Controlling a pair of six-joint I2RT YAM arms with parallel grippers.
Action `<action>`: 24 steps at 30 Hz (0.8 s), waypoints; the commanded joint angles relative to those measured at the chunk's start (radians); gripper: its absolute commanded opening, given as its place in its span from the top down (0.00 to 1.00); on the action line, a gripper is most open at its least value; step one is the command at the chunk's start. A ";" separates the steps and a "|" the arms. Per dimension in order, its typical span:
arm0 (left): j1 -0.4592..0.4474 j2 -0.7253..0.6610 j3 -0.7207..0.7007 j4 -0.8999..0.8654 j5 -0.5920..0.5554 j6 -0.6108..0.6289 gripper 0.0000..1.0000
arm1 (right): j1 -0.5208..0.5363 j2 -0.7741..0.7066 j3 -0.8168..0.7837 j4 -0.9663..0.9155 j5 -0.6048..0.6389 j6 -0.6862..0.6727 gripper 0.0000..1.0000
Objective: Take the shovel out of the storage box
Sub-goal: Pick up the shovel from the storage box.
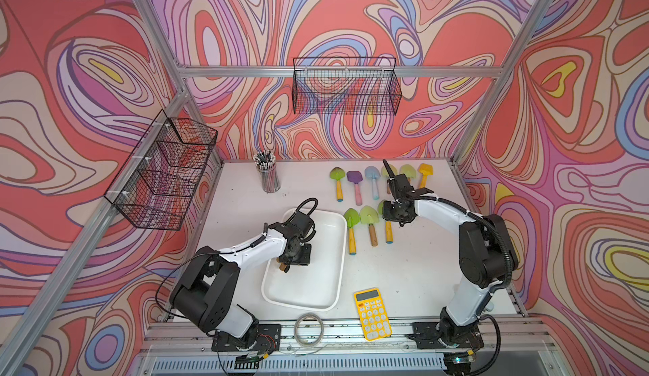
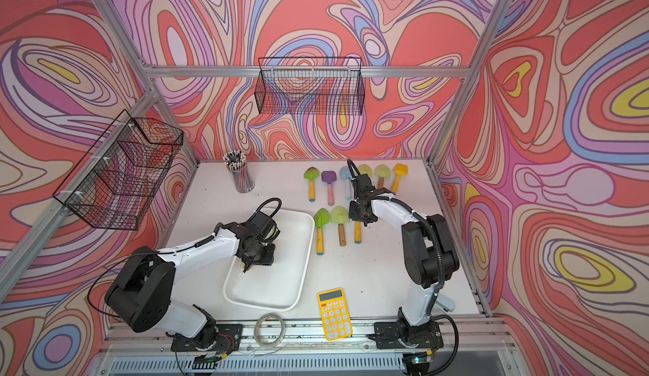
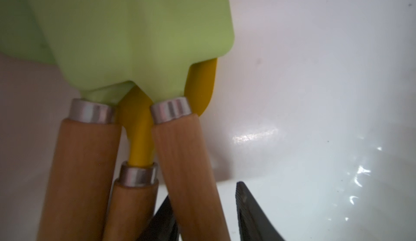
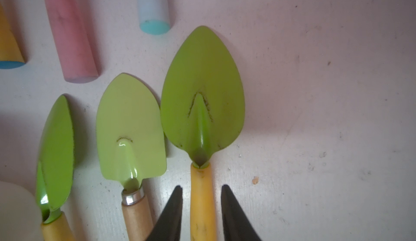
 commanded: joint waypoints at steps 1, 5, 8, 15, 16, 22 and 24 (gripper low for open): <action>-0.003 0.015 -0.015 0.003 -0.007 -0.022 0.64 | -0.001 -0.024 -0.017 -0.005 -0.005 0.007 0.70; -0.003 0.014 -0.016 0.002 -0.030 -0.028 0.73 | -0.001 -0.060 -0.020 -0.001 -0.010 0.008 0.72; -0.003 -0.001 -0.013 -0.007 -0.046 -0.029 0.83 | -0.001 -0.068 -0.021 0.000 -0.011 0.005 0.73; -0.003 -0.079 -0.002 -0.027 -0.041 -0.031 1.00 | -0.001 -0.135 -0.058 0.048 -0.054 0.009 0.74; -0.003 -0.102 -0.002 -0.022 -0.024 -0.031 1.00 | -0.001 -0.154 -0.069 0.060 -0.072 0.009 0.72; 0.001 -0.224 0.020 0.023 0.089 -0.041 1.00 | 0.002 -0.245 -0.102 0.125 -0.202 0.016 0.61; 0.013 -0.255 0.026 0.063 0.153 -0.053 1.00 | 0.004 -0.274 -0.116 0.160 -0.256 0.025 0.60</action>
